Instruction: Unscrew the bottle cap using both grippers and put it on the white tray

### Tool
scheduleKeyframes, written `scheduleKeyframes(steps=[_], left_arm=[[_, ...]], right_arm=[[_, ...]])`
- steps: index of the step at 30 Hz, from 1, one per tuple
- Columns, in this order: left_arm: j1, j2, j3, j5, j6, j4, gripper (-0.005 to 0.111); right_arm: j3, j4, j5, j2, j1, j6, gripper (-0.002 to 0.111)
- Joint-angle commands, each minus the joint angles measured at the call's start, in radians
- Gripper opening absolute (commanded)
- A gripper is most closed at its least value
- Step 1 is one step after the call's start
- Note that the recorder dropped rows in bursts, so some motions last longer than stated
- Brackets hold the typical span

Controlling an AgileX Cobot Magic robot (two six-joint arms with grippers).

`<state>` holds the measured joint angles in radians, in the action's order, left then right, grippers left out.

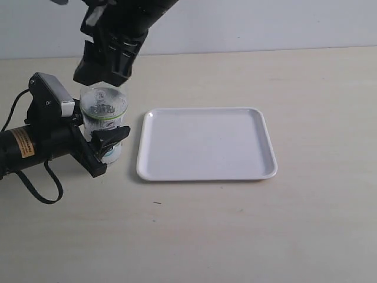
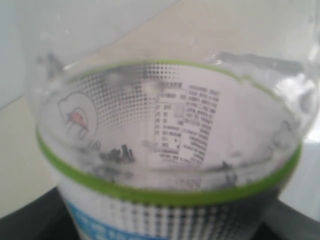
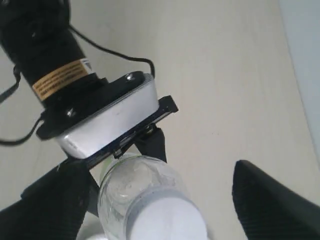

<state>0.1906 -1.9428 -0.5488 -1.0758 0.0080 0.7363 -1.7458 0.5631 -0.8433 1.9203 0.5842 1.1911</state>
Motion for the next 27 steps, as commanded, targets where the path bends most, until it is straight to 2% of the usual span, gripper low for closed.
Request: scheduleKeyframes(steps=[1,6,9,11,18,27], left_arm=[[0.001,-0.026,-0.015,-0.053,-0.008,-0.017,0.000],[0.001,-0.056,-0.031,-0.058,-0.008,-0.017,0.000],[0.001,-0.056,-0.031,-0.056,-0.008,-0.017,0.000],[0.001,-0.056,-0.031,-0.056,-0.008,-0.017,0.000],[0.001,-0.056,-0.033,-0.056,-0.008,-0.015,0.000],[0.001,-0.056,-0.033,-0.056,-0.008,-0.006,0.000]], right_arm=[[0.001,0.021,0.043,-0.001,-0.002,-0.242,0.075],[0.001,-0.020,0.055,-0.001,-0.002,-0.526,0.075],[0.001,-0.182,0.075,-0.001,-0.002,-0.732,0.075],[0.001,-0.212,0.059,-0.001,-0.002,-0.779,0.075],[0.001,-0.203,-0.040,-0.001,-0.002,-0.827,0.073],[0.001,-0.203,-0.042,-0.001,-0.002,-0.818,0.070]])
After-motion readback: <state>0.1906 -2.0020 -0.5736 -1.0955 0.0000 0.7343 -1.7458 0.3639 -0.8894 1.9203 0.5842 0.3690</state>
